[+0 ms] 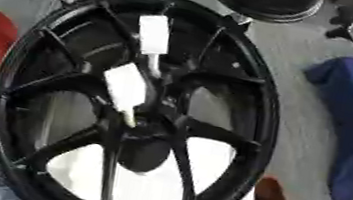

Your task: Pull the pin out of the wheel hub.

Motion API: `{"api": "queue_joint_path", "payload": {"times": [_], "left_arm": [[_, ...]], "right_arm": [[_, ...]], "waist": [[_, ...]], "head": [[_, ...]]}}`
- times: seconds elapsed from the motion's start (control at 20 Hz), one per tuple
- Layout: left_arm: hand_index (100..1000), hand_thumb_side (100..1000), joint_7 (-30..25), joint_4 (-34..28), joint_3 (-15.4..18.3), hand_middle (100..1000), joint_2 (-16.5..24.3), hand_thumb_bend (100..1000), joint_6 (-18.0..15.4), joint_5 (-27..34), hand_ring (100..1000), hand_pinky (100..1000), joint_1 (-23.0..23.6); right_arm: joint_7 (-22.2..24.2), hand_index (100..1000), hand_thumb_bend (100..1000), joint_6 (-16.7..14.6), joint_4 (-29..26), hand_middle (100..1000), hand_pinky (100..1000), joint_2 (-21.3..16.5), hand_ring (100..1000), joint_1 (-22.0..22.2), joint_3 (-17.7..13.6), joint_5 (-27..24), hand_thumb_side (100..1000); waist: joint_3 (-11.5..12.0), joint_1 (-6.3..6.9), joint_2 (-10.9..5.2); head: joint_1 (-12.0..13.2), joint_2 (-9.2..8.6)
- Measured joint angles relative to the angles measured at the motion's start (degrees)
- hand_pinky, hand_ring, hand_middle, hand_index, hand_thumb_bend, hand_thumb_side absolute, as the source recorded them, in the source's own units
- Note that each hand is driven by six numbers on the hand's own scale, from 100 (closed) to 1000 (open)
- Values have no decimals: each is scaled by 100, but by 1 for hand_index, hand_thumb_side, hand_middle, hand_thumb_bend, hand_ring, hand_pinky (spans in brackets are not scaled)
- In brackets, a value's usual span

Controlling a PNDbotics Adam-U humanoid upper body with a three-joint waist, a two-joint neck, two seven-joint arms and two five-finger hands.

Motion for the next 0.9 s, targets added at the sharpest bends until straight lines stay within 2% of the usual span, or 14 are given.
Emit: {"api": "queue_joint_path", "payload": {"times": [0.65,0.9], "left_arm": [[718,661,0,0,2,599,0,361,1,0,659,749,31],[719,660,0,0,2,599,0,361,1,0,658,749,51]], "right_arm": [[1,781,100,1,-19,709,961,-26,718,38,0,13,451],[43,784,105,27,-146,713,954,-289,727,1,1,151,422]], "waist": [[-6,-32,0],[-8,-44,-6]], "head": [[-33,57],[-49,58]]}}
